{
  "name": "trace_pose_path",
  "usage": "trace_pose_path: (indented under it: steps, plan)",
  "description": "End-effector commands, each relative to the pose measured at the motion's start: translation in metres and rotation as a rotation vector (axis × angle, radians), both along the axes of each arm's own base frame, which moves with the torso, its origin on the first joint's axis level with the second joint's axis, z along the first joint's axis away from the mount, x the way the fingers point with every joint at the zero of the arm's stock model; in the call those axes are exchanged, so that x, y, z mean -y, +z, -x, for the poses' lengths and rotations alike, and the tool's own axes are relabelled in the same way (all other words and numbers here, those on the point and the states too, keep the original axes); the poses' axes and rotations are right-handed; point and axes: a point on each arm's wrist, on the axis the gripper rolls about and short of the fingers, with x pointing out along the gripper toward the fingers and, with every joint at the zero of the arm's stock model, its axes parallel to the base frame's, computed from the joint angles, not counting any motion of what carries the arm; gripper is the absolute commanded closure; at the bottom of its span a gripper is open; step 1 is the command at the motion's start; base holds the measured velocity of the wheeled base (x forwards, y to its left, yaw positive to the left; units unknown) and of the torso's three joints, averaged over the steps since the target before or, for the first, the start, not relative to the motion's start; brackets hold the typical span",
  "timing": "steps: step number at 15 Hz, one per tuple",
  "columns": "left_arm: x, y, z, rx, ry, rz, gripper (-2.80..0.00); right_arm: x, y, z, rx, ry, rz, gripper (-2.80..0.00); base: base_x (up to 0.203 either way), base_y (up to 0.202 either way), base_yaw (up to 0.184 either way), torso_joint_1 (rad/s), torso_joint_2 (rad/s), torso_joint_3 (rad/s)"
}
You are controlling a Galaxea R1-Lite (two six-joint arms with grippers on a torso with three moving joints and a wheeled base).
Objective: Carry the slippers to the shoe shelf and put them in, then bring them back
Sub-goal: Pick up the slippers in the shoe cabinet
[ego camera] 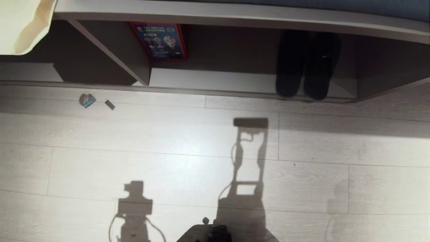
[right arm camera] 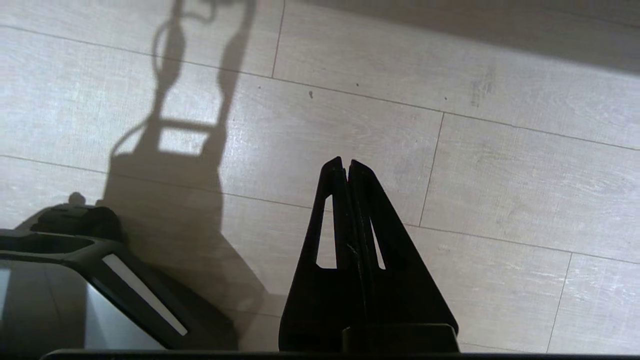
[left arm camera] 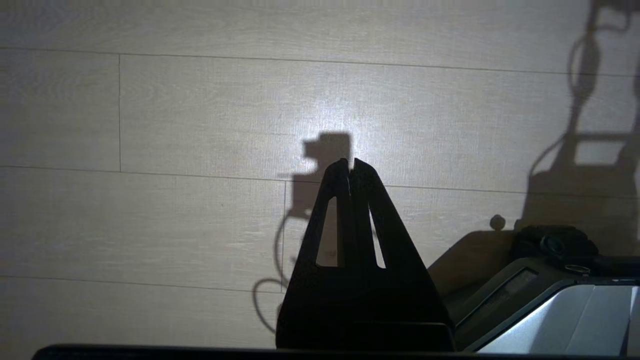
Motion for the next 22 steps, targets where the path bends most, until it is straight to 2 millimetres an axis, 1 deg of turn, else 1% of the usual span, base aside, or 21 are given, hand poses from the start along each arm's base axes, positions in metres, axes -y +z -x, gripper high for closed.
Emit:
trace_pose_path:
  steps: [1,22]
  plan:
    - [0.0000,0.0001,0.0000,0.001,0.001,0.000,0.00,0.0000,0.0002,-0.0004,-0.004,0.001,0.001,0.00,0.000,0.000,0.000,-0.002,0.00,0.212]
    - [0.0000,0.0001,0.0000,0.001,0.000,0.000,0.00,0.0000,0.0002,-0.0003,-0.004,0.004,0.006,0.00,0.000,0.000,0.000,0.003,0.00,0.203]
